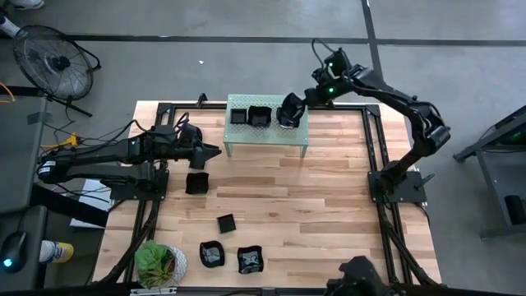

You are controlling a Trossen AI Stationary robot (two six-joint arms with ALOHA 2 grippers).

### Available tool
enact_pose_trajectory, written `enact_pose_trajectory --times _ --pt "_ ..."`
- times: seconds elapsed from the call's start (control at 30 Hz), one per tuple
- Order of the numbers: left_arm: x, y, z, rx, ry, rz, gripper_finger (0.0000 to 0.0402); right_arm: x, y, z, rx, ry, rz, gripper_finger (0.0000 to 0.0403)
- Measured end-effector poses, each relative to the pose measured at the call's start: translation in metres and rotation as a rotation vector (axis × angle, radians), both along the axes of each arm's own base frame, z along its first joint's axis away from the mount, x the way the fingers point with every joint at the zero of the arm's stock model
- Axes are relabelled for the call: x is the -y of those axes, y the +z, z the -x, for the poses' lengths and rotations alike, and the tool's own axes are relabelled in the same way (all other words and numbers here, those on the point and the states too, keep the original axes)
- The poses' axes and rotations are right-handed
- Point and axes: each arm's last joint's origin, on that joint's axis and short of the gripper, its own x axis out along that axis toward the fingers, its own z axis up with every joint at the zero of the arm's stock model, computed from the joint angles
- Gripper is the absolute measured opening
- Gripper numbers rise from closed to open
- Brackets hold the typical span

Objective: Pick & Place Mini shaped plates
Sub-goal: Stack the leaf shaped plate on top of the leaf shaped plate on the shelf

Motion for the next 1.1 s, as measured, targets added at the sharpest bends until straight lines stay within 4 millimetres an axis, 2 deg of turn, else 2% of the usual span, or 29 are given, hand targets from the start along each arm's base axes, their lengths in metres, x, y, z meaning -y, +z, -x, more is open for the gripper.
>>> enact_pose_trajectory --times 0.13,0.23,0.4,0.5,0.63,0.8,0.93,1.1 --pt "0.000 0.000 0.000 0.001 0.000 0.005 0.0169 0.011 0.015 0.008 0.055 0.017 0.045 0.0000" --pt "0.000 0.000 0.000 0.001 0.000 0.004 0.0169 0.021 0.034 0.008 0.100 0.019 0.089 0.0000" --pt "0.000 0.000 0.000 0.000 0.011 0.001 0.0169 0.040 0.065 -0.002 0.149 0.070 0.159 0.0000" --pt "-0.001 0.000 0.000 0.000 0.026 -0.003 0.0169 0.051 0.074 -0.010 0.115 0.123 0.183 0.0000" --pt "-0.001 0.000 0.000 0.000 0.031 -0.001 0.0169 0.063 0.071 -0.018 0.023 0.236 0.188 0.0000" --pt "-0.001 0.000 0.000 0.004 0.037 0.017 0.0169 0.073 0.056 -0.025 -0.082 0.377 0.176 0.0000" --pt "-0.001 0.000 0.000 0.005 0.038 0.020 0.0169 0.079 0.047 -0.029 -0.116 0.390 0.190 0.0000" --pt "-0.001 0.000 0.000 0.005 0.041 0.020 0.0169 0.076 0.043 -0.029 -0.169 0.432 0.216 0.0000"
